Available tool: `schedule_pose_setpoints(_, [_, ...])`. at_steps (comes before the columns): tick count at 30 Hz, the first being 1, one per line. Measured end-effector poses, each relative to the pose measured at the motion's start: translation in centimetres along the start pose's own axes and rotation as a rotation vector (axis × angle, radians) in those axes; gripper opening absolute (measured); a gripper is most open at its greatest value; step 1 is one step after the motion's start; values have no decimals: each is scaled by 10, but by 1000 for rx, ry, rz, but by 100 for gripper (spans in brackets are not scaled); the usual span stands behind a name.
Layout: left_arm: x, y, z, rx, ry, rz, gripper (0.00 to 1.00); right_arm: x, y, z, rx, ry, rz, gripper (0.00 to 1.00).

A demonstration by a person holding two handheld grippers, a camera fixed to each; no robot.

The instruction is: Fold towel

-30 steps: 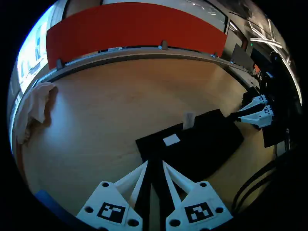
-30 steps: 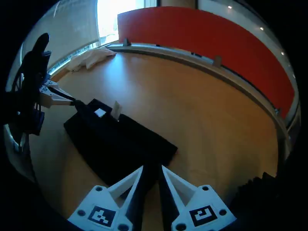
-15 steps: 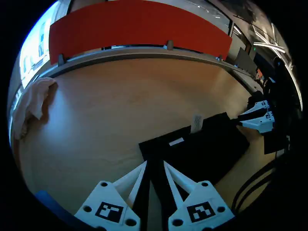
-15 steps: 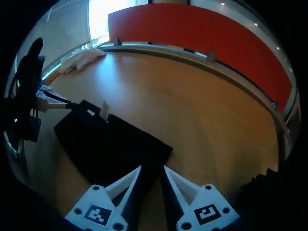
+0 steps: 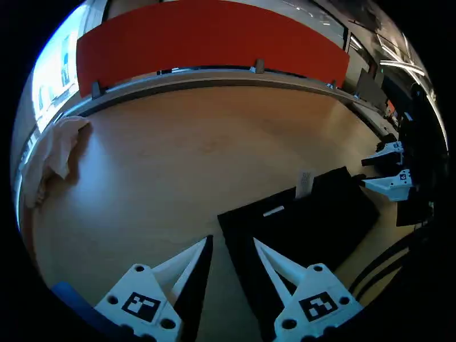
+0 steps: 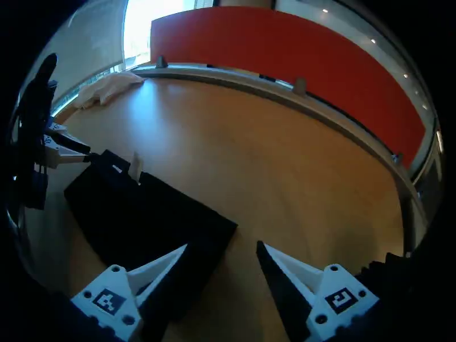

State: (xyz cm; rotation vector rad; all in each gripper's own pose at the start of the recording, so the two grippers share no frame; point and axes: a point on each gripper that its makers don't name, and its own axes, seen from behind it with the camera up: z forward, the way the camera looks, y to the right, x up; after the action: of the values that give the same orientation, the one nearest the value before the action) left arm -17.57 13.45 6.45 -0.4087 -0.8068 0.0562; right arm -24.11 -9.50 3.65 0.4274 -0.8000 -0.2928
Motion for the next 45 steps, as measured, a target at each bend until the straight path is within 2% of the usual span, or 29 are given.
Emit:
schedule_pose_setpoints(2, [2, -2, 0, 8, 2, -3, 50, 1, 2, -1, -8, 5, 4, 90])
schedule_pose_setpoints(6, [4, -7, 0, 26, 6, -6, 68, 2, 6, -2, -25, 10, 8, 100])
schedule_pose_setpoints(10, [4, -8, -2, 26, 7, -4, 94, 5, 7, -3, -31, 18, 9, 100])
schedule_pose_setpoints(18, [5, -12, -7, 42, 13, -7, 94, 12, 8, -8, -41, 35, 18, 100])
schedule_pose_setpoints(27, [2, -11, -17, 42, 21, -19, 94, 10, 3, -18, -35, 37, 15, 100])
schedule_pose_setpoints(45, [-16, -8, -53, 55, 33, -25, 94, -6, -15, -49, -33, 41, 2, 100])
